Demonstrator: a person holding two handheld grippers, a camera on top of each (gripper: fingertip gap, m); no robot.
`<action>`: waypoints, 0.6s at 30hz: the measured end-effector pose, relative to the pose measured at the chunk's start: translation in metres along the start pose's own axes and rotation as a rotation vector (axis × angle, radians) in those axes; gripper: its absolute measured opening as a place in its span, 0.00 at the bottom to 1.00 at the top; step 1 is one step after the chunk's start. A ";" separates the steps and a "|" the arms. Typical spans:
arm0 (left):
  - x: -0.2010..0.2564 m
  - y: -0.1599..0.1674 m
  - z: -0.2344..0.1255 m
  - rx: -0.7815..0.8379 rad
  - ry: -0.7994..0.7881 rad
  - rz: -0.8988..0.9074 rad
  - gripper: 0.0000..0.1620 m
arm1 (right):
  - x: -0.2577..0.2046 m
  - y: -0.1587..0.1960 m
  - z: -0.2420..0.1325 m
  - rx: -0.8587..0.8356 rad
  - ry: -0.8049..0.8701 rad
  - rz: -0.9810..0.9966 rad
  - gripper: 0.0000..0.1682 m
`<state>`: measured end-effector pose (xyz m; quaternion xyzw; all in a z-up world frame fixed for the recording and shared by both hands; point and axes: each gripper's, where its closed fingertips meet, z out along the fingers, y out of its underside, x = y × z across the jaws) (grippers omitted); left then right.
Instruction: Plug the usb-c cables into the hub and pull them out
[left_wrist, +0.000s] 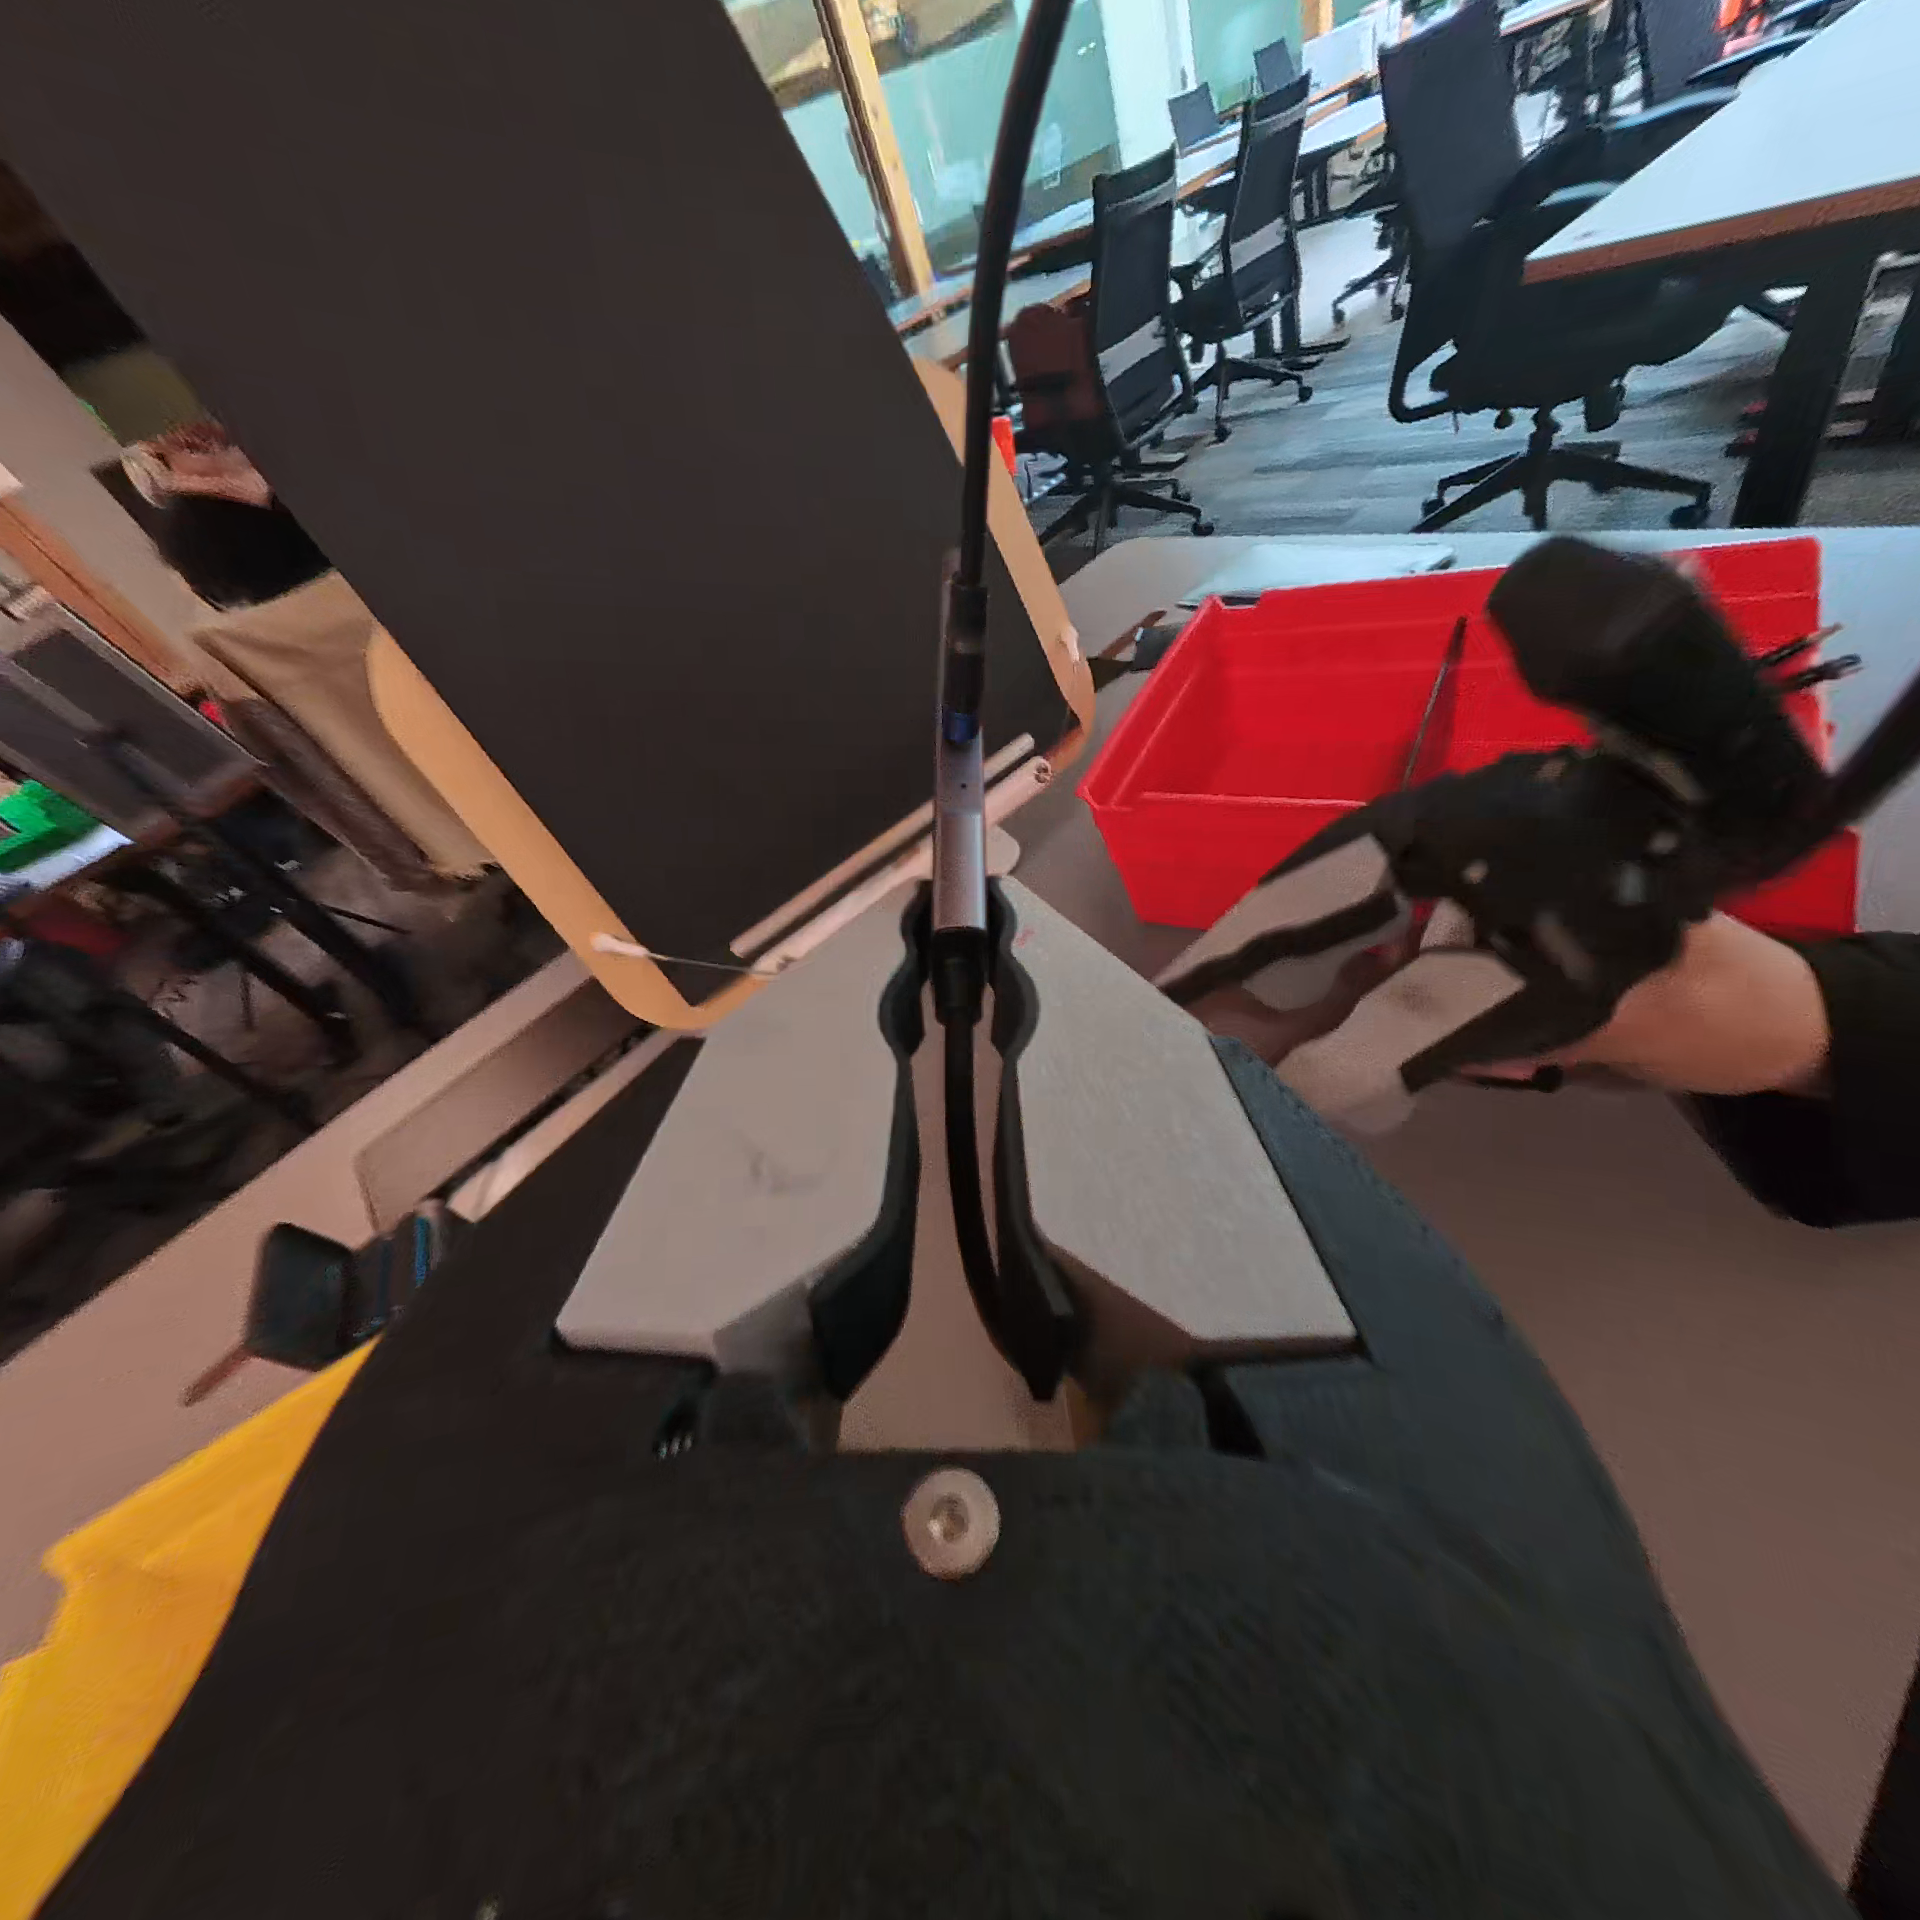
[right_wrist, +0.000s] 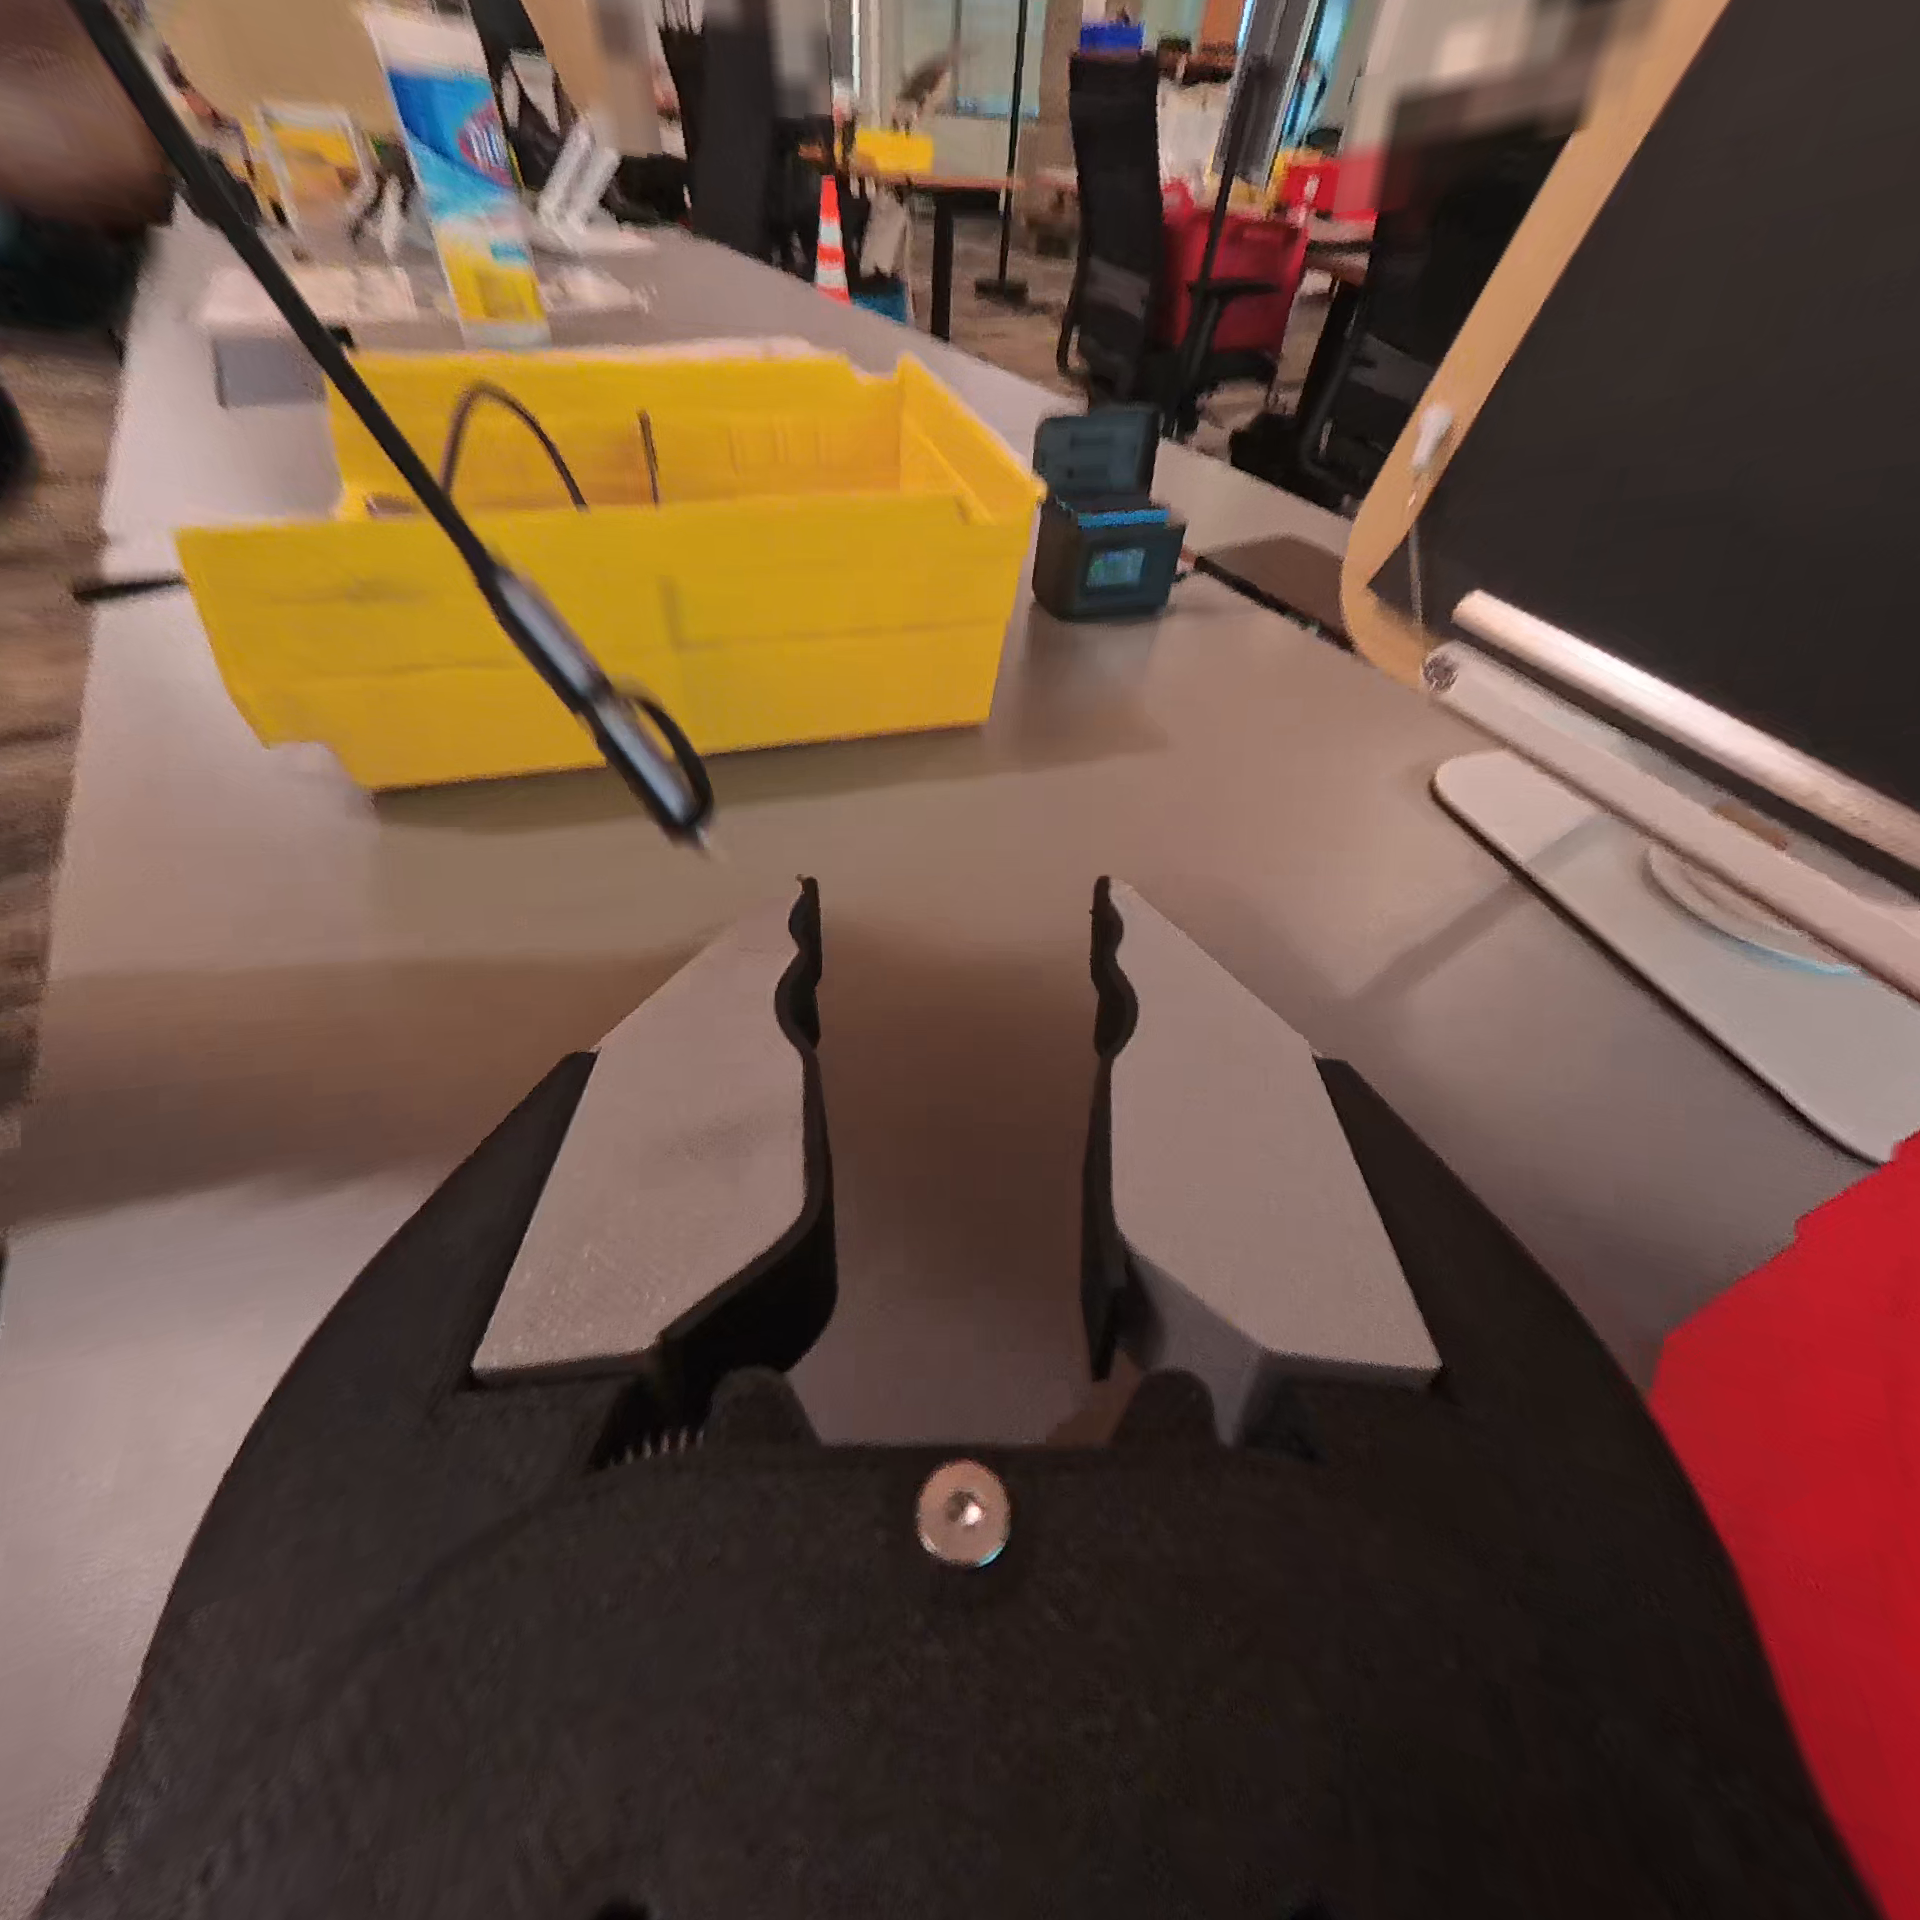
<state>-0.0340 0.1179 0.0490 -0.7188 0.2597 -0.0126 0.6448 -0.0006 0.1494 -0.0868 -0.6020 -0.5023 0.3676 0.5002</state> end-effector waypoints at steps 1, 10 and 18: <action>0.001 0.010 0.006 0.000 0.003 -0.014 0.04 | 0.003 -0.008 -0.005 0.040 0.007 0.012 0.29; 0.021 0.095 0.052 -0.032 -0.039 0.103 0.04 | 0.014 -0.039 -0.028 0.215 0.090 -0.037 0.26; 0.038 0.120 0.064 -0.036 0.011 0.119 0.04 | 0.019 -0.018 0.007 0.090 0.173 -0.159 0.16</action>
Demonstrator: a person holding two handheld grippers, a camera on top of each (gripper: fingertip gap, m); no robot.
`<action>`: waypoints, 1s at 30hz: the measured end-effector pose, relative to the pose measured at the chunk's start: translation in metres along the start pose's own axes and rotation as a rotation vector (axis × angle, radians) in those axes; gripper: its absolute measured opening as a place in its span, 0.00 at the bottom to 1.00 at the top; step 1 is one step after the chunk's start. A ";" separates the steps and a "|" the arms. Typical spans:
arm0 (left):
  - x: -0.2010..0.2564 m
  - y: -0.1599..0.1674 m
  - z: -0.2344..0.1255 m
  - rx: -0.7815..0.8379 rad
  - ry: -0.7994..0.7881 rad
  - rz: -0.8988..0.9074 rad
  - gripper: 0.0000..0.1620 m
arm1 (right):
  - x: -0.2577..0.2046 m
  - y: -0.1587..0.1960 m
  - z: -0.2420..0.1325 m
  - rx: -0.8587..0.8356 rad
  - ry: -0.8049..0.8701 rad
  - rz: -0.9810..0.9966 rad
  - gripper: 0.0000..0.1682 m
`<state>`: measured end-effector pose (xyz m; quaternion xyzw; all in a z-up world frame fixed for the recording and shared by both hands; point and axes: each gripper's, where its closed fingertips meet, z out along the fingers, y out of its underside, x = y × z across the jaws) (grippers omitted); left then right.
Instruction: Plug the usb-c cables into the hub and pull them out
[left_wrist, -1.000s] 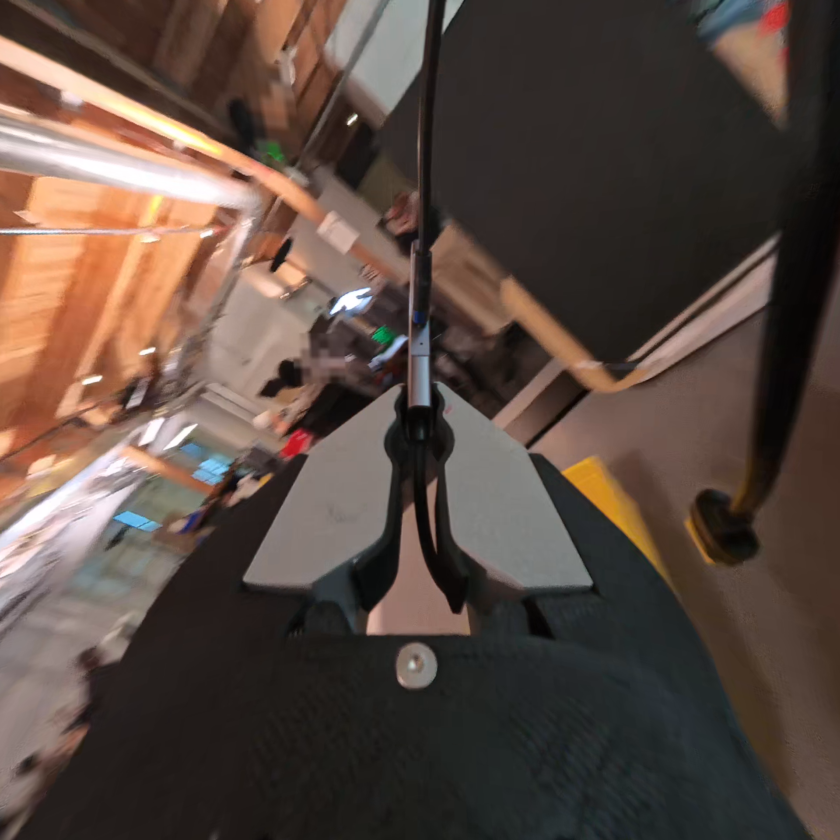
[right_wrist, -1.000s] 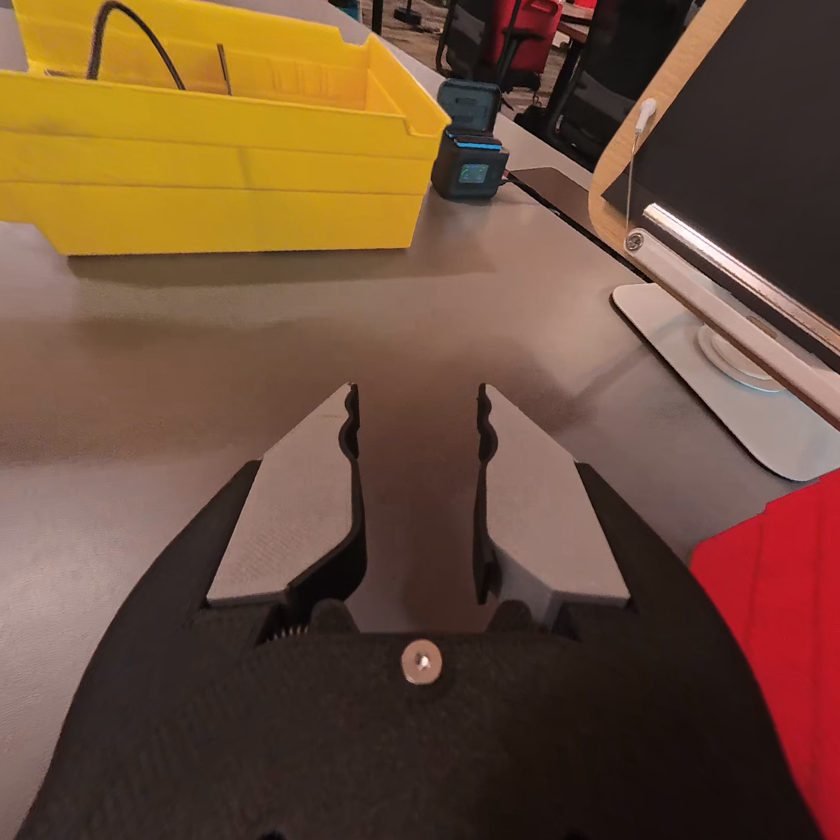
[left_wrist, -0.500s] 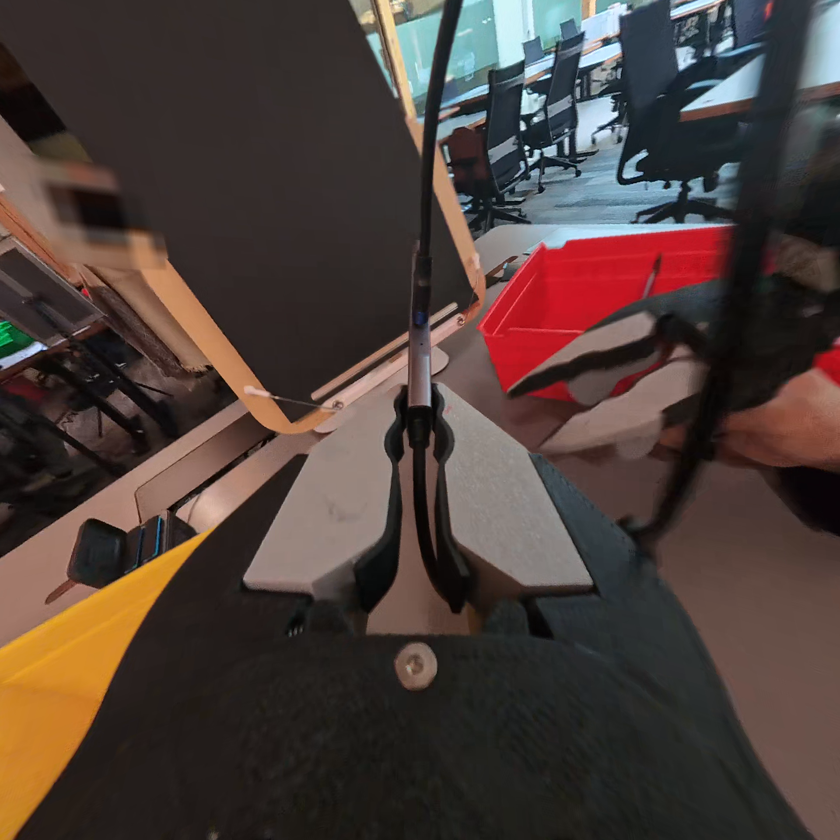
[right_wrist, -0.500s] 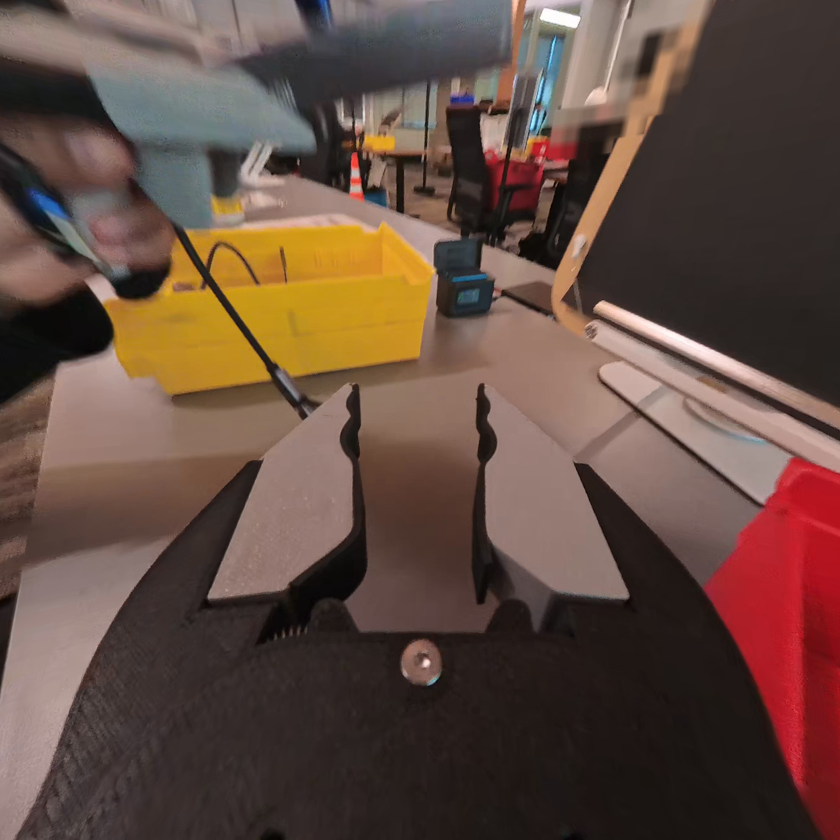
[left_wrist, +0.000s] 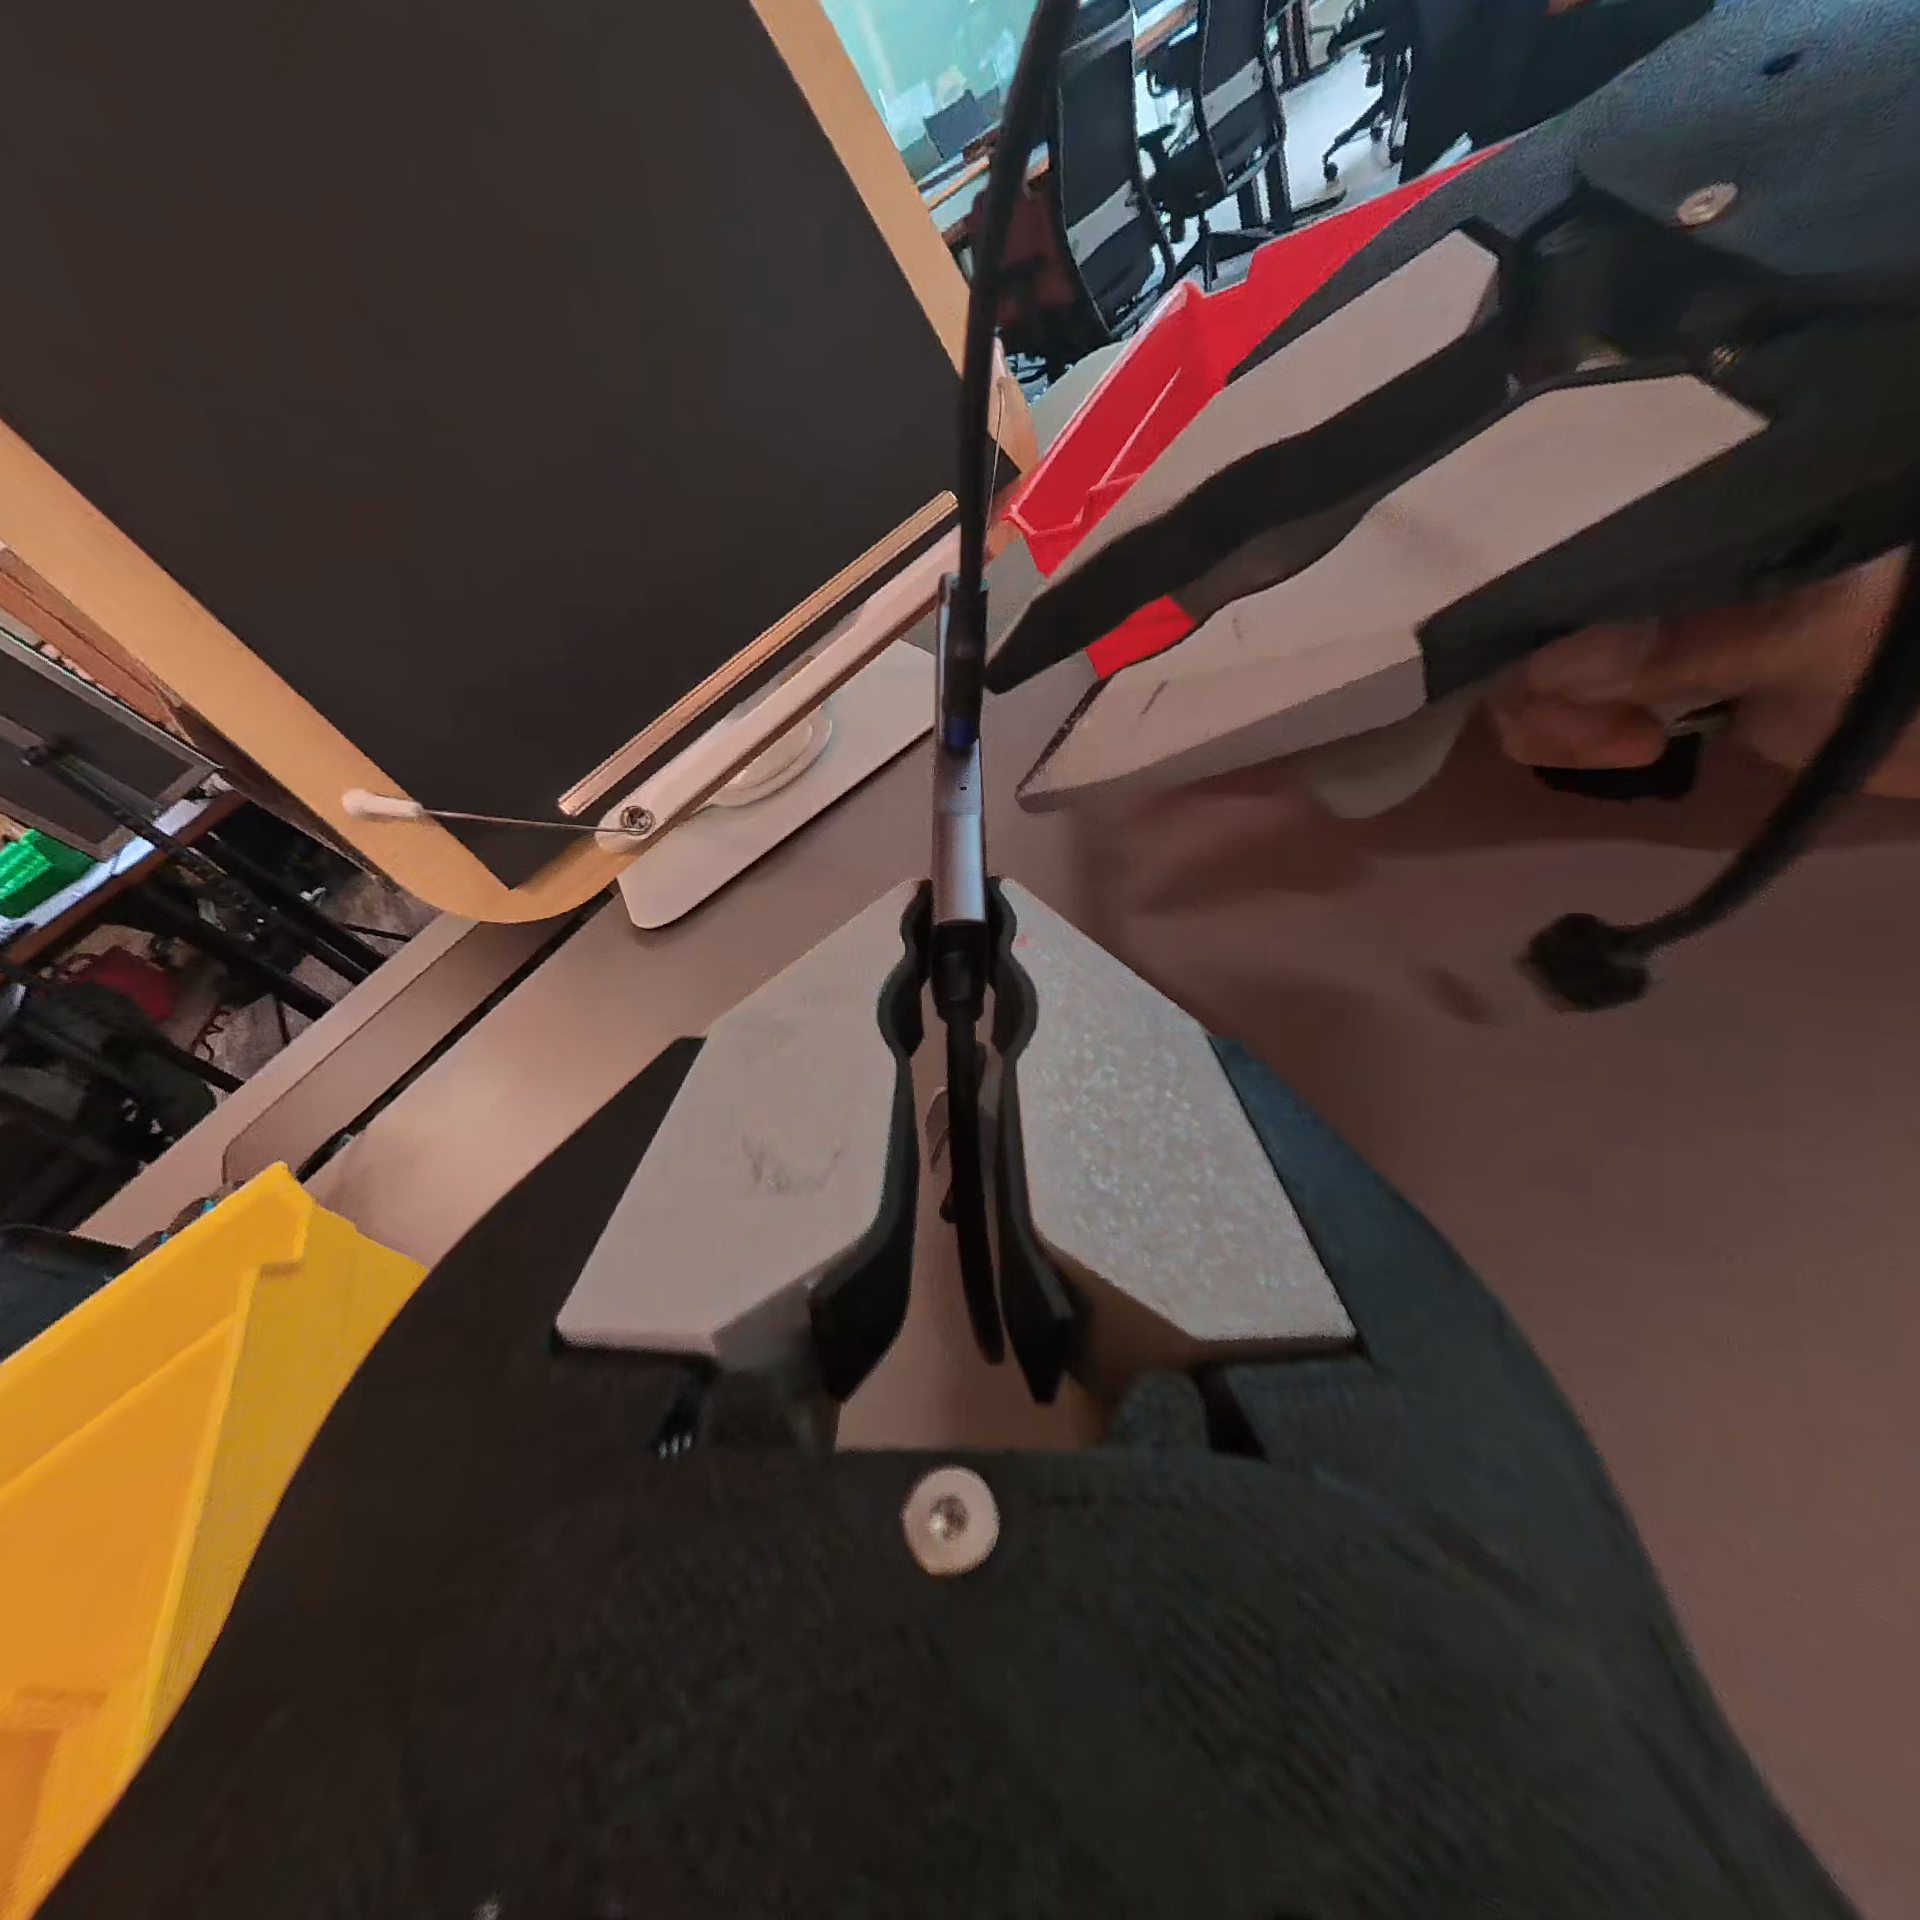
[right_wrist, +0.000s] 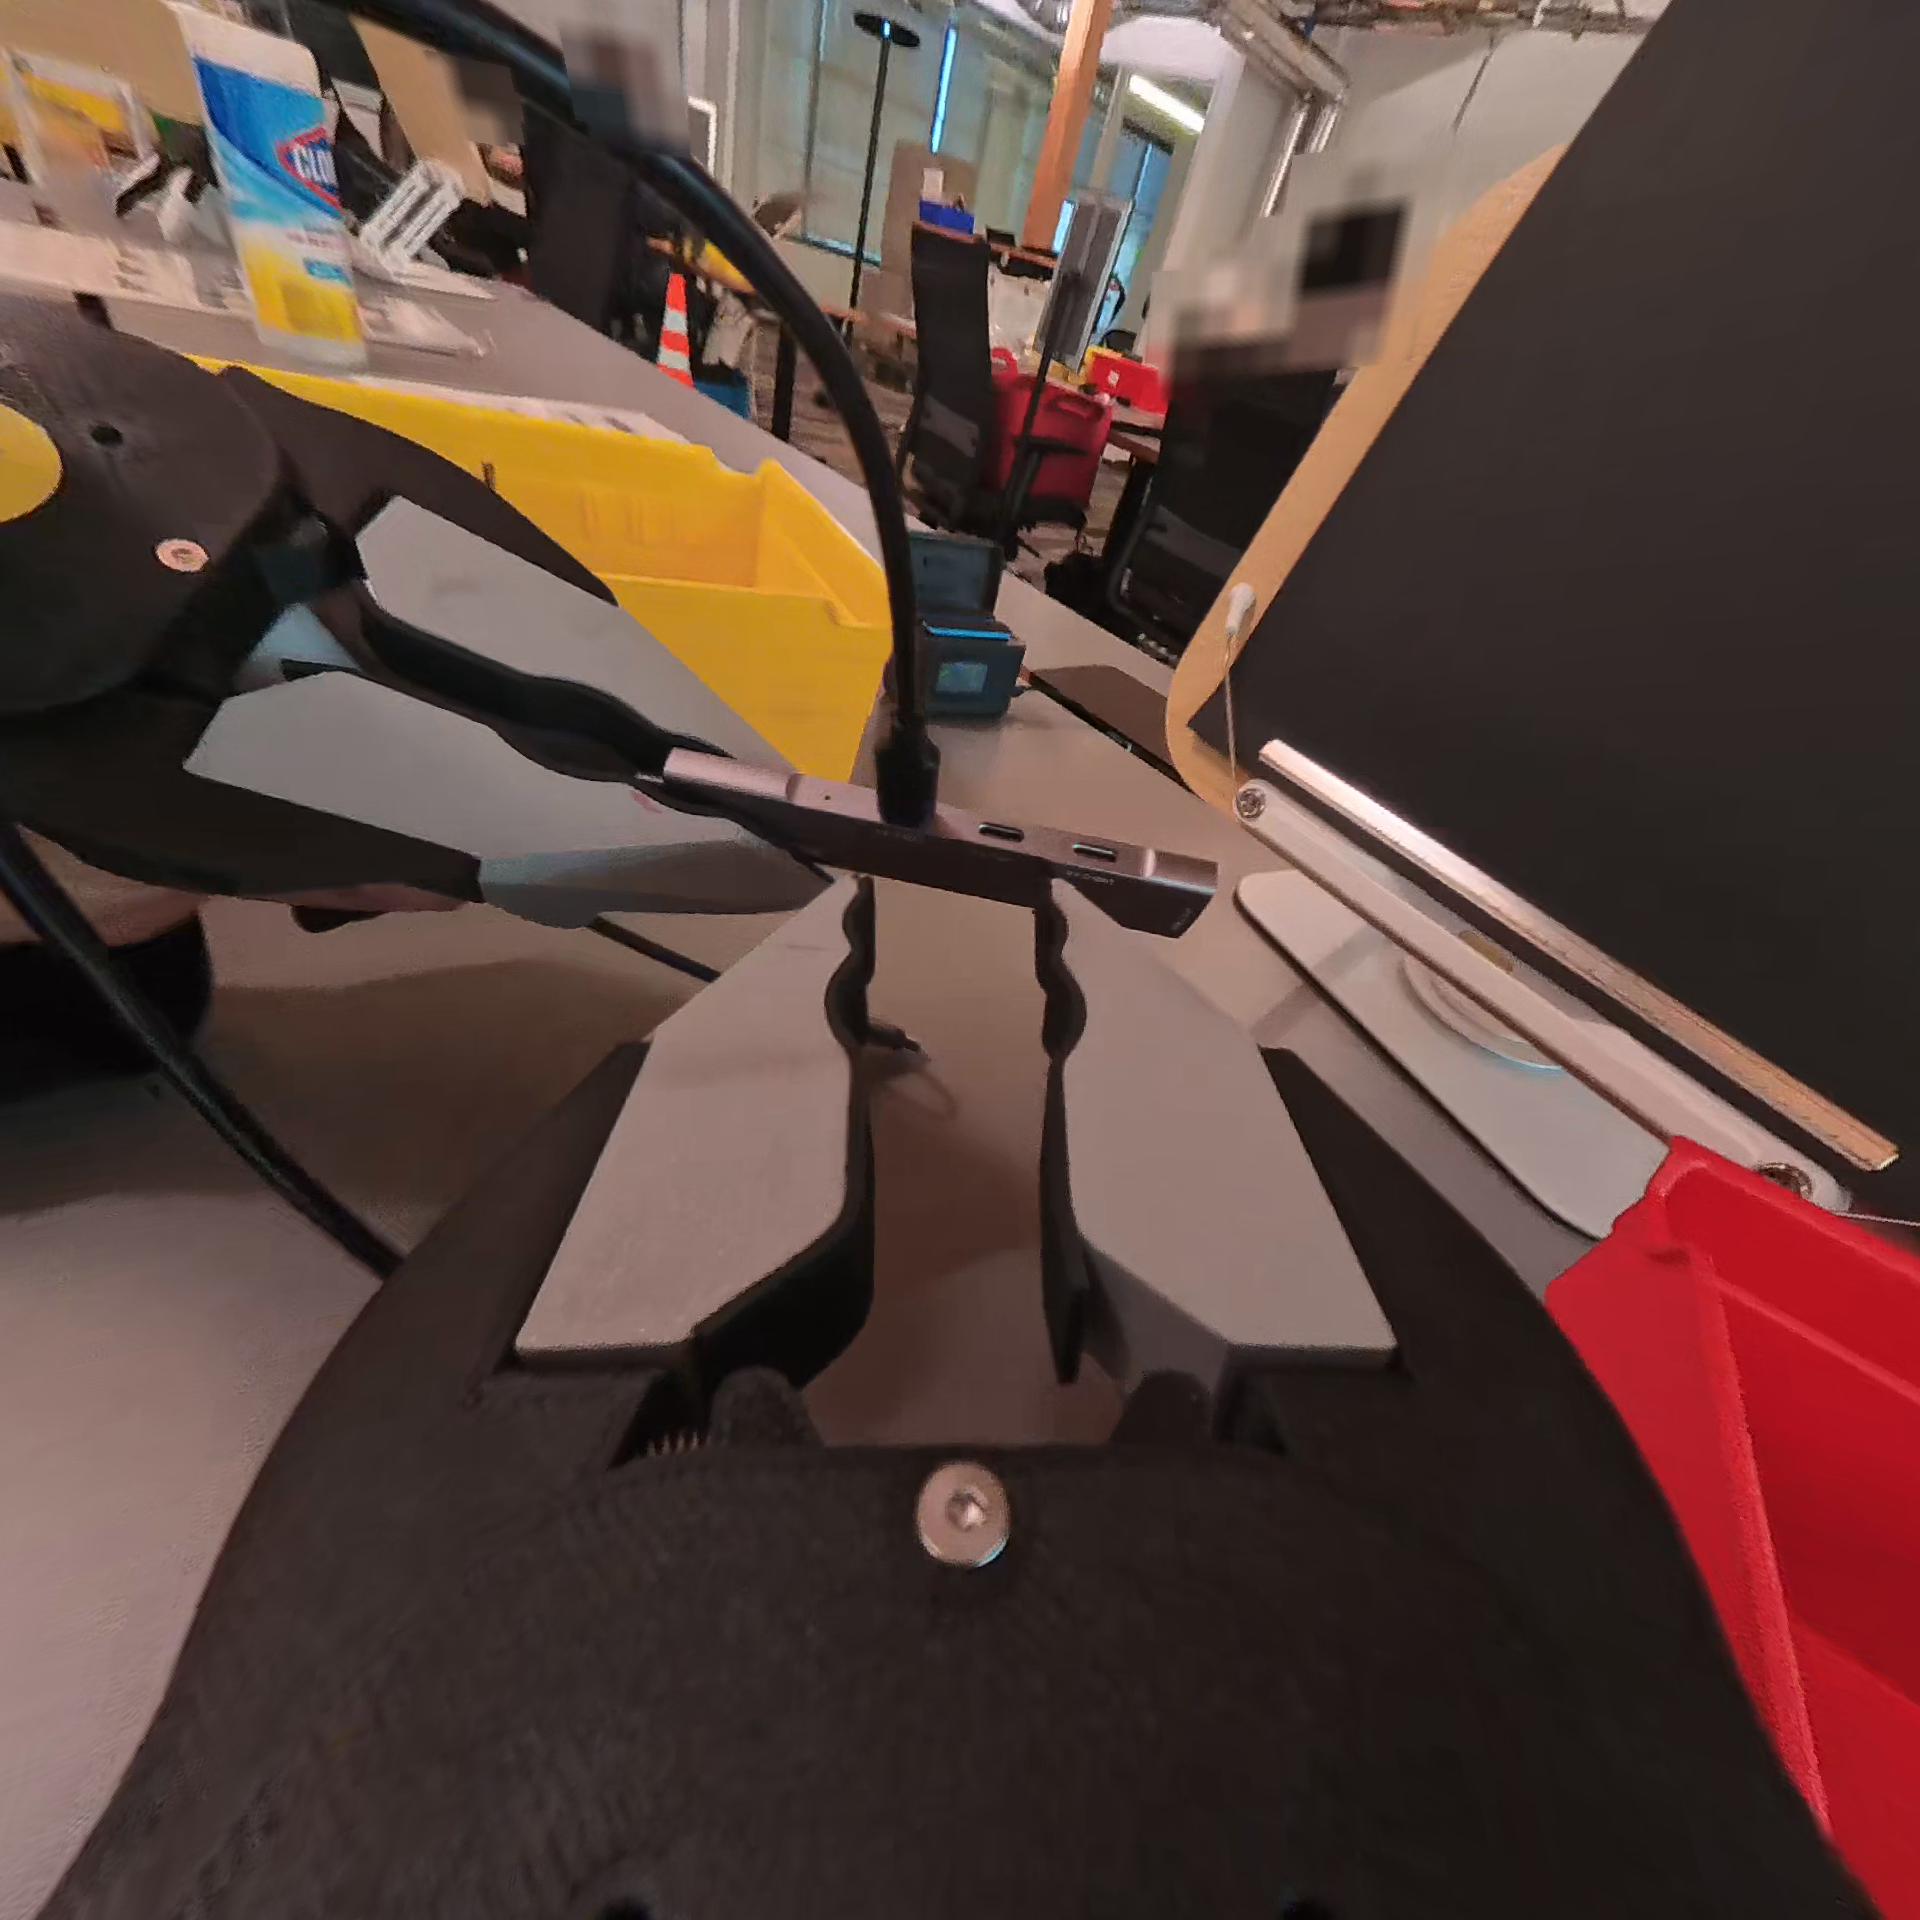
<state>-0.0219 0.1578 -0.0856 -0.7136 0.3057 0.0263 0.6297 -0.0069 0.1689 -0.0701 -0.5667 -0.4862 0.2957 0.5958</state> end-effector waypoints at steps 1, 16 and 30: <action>0.000 -0.001 -0.001 0.006 0.004 -0.016 0.04 | 0.000 -0.002 0.000 0.017 0.001 -0.009 0.16; 0.016 0.006 0.005 0.003 0.053 -0.070 0.04 | -0.014 -0.007 0.020 0.041 -0.064 0.068 0.06; 0.017 0.017 0.020 -0.051 -0.052 0.044 0.04 | -0.021 0.011 0.027 -0.018 -0.207 0.301 0.04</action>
